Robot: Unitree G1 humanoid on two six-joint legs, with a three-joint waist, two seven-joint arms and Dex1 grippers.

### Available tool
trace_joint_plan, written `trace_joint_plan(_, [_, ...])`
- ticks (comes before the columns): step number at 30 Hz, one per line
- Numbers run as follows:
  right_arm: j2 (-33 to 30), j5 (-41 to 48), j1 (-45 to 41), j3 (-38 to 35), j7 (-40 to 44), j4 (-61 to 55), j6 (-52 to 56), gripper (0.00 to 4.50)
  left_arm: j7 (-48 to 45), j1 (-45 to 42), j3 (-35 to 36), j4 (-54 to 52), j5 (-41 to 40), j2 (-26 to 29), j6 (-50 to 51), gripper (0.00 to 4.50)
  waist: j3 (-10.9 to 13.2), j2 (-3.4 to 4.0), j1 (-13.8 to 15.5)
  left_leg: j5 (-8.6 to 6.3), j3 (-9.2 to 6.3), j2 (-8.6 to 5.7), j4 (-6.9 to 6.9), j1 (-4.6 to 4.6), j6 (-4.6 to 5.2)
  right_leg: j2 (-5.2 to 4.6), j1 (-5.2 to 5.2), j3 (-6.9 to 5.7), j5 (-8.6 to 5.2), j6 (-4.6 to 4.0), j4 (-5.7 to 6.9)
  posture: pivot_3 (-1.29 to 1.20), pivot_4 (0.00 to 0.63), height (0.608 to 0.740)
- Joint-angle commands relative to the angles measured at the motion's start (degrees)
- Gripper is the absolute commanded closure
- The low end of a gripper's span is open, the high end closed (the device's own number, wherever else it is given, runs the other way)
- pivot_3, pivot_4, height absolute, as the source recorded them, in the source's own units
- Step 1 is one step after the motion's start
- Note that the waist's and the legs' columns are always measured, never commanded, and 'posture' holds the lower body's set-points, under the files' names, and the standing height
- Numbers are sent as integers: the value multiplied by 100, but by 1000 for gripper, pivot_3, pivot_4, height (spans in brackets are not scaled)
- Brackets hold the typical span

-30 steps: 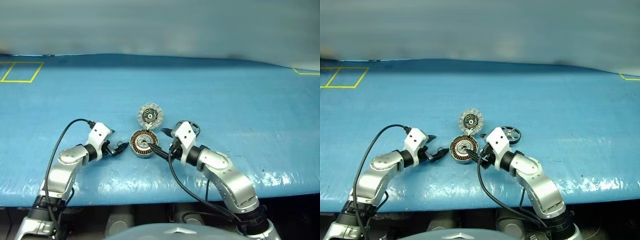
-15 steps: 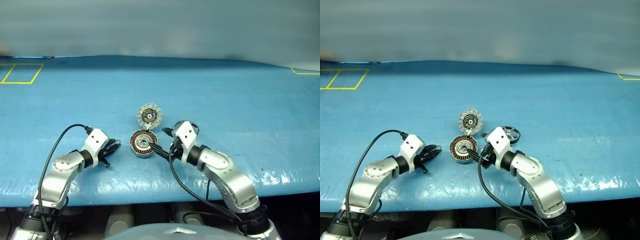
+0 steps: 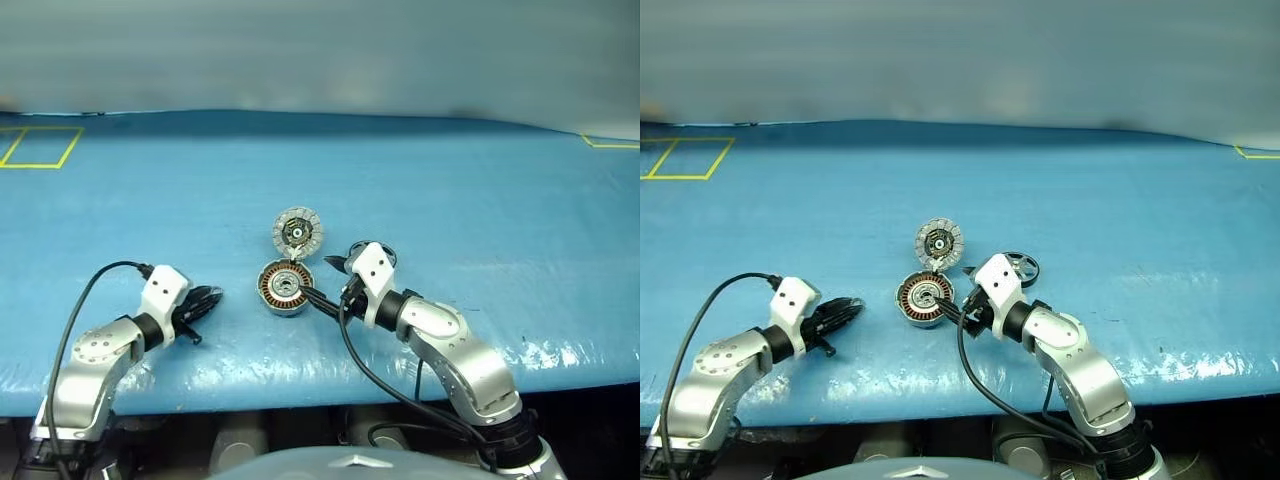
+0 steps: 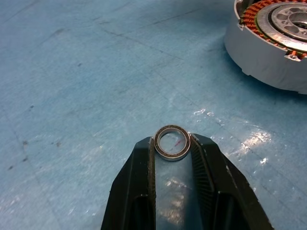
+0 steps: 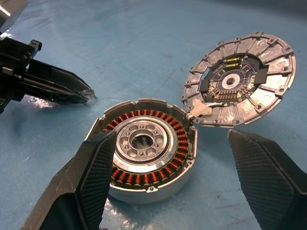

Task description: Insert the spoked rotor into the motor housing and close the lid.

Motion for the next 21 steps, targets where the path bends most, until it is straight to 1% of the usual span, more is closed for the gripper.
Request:
trace_joint_plan(1, [21, 65, -119, 17, 29, -114, -82, 597, -41, 33, 261, -370, -151, 153, 71, 2729, 0, 1, 14, 0, 0, 0, 0, -1, 0, -3, 0, 1, -1, -1, -1, 0, 150, 740])
trace_joint_plan(7, [42, 66, -189, 75, 57, -35, -113, 597, -28, -7, 229, -472, -166, 165, 64, 727, 0, -1, 15, 0, 3, -3, 1, -3, 0, -10, 1, 4, -3, -5, -6, 0, 150, 740])
trace_joint_plan(16, [15, 60, -152, 31, 25, -55, -114, 597, -180, -491, -244, -485, -82, 177, 73, 727, 0, -1, 16, 0, -1, -8, 4, -15, 0, -2, -6, 0, 2, 1, -6, 0, 150, 740])
trace_joint_plan(21, [1, 64, -59, -3, -43, -119, -105, 597, -61, -496, -390, -301, 149, 211, 87, 727, 1, 0, 11, 0, -1, -9, 3, -17, 0, 5, -9, 0, 12, 17, -6, 0, 150, 740])
